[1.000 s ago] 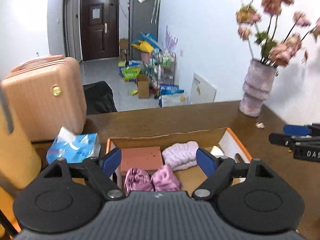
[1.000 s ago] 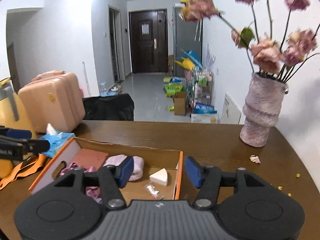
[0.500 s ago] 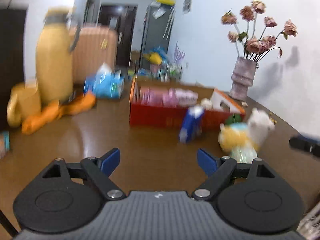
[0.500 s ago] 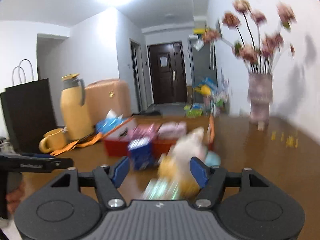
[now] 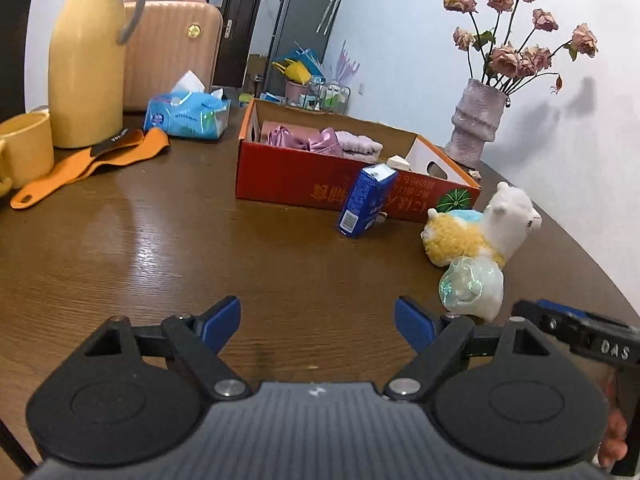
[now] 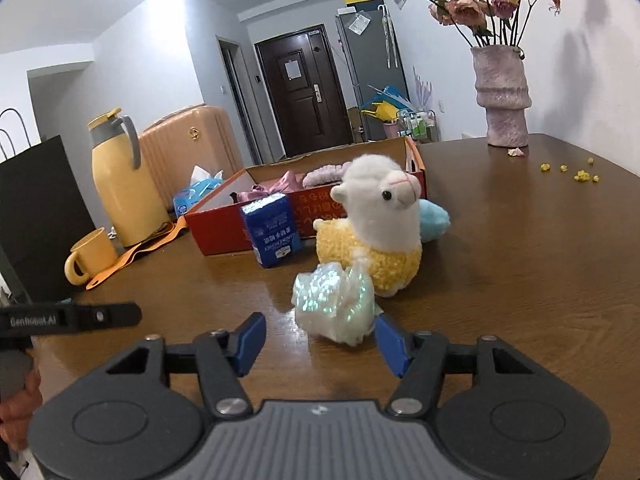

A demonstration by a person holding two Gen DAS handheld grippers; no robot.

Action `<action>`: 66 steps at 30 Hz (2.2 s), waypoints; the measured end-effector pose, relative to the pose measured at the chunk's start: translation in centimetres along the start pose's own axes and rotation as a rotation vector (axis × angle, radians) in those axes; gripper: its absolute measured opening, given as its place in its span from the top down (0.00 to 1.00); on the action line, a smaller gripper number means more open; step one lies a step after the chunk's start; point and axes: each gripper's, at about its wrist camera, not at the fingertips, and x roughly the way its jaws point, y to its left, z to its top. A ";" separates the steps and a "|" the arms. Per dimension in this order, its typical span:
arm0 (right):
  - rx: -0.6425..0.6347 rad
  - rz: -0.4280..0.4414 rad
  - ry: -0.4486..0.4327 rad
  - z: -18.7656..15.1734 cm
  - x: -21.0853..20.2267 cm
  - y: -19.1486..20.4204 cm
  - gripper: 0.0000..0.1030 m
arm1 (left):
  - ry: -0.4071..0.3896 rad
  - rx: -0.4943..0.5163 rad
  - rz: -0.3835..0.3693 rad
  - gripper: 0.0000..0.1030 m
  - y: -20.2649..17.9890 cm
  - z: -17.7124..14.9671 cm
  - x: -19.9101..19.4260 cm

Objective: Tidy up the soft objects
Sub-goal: 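Move both grippers back to the iridescent plastic bag, then close both grippers on the iridescent plastic bag and lift it, then carry the iridescent bag into the red box and open both grippers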

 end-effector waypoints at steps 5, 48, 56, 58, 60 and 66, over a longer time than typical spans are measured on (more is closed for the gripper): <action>0.038 -0.019 -0.025 1.7 2.7 -0.8 0.45 | -0.006 0.047 -0.047 0.21 -1.8 0.7 1.6; 0.036 0.210 -0.101 15.3 2.9 1.4 0.90 | -0.076 0.065 -0.454 0.87 -5.8 14.6 5.5; 0.115 0.148 0.145 25.8 18.0 -1.0 0.90 | 0.082 0.051 -0.351 0.87 -4.1 23.2 18.2; 0.157 0.130 0.232 26.0 22.7 -1.9 0.90 | 0.158 0.029 -0.325 0.87 -3.2 23.4 21.9; 0.215 0.099 0.339 25.5 27.5 -3.2 0.90 | 0.233 0.018 -0.312 0.87 -2.4 22.9 25.4; 0.251 0.062 0.473 22.4 33.7 -4.6 0.76 | 0.285 0.039 -0.281 0.79 -0.7 21.4 29.7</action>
